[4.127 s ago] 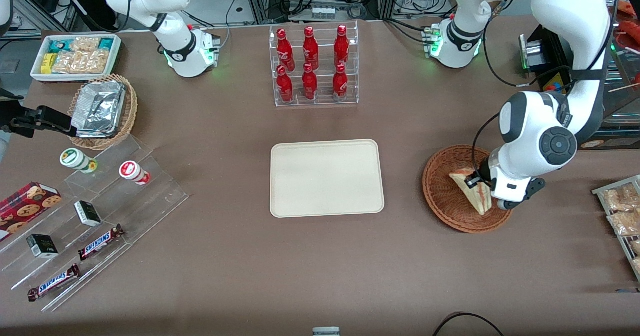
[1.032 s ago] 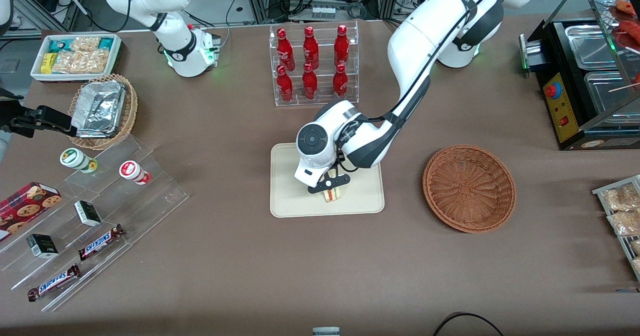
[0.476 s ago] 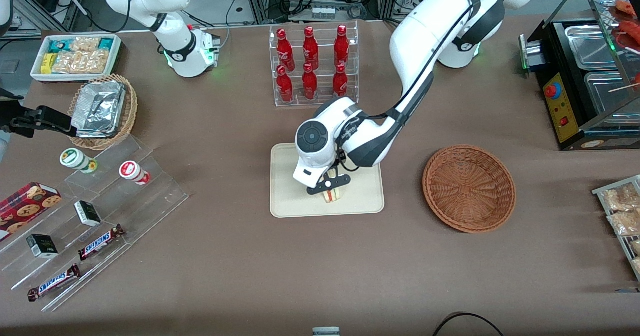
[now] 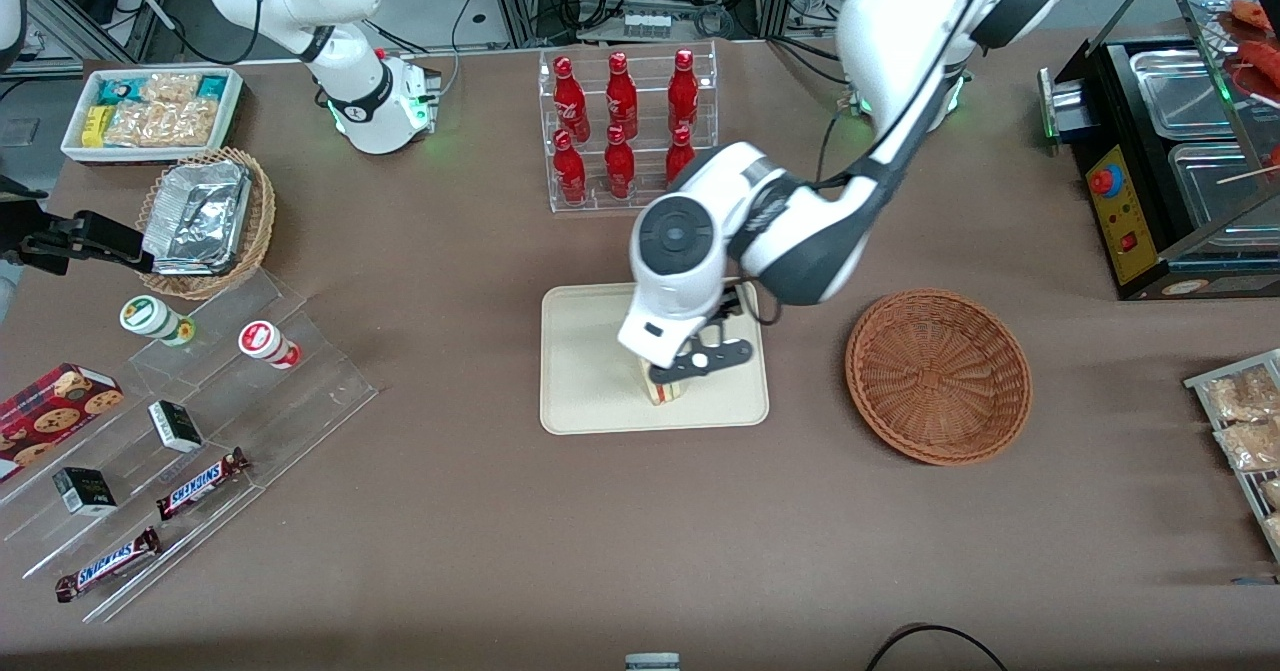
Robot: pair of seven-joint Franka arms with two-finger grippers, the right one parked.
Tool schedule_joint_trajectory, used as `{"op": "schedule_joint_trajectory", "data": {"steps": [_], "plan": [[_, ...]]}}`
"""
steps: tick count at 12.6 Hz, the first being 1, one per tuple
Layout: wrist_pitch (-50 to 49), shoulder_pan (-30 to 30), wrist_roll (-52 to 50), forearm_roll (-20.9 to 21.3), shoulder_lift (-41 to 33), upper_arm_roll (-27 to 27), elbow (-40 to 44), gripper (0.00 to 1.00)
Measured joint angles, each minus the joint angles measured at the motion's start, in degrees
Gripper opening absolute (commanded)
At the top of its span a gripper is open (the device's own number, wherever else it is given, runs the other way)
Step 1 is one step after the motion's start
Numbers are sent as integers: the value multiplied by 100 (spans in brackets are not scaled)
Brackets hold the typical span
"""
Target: Place sandwich from basket to tray
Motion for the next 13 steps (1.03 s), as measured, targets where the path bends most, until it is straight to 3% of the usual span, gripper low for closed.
{"op": "schedule_joint_trajectory", "data": {"steps": [4, 9, 13], "plan": [[-256, 793, 846, -17, -543, 20, -488, 100], [-234, 1978, 2714, -215, -1593, 25, -1639, 100], [-224, 2355, 3338, -352, -2088, 26, -2070, 100]]}}
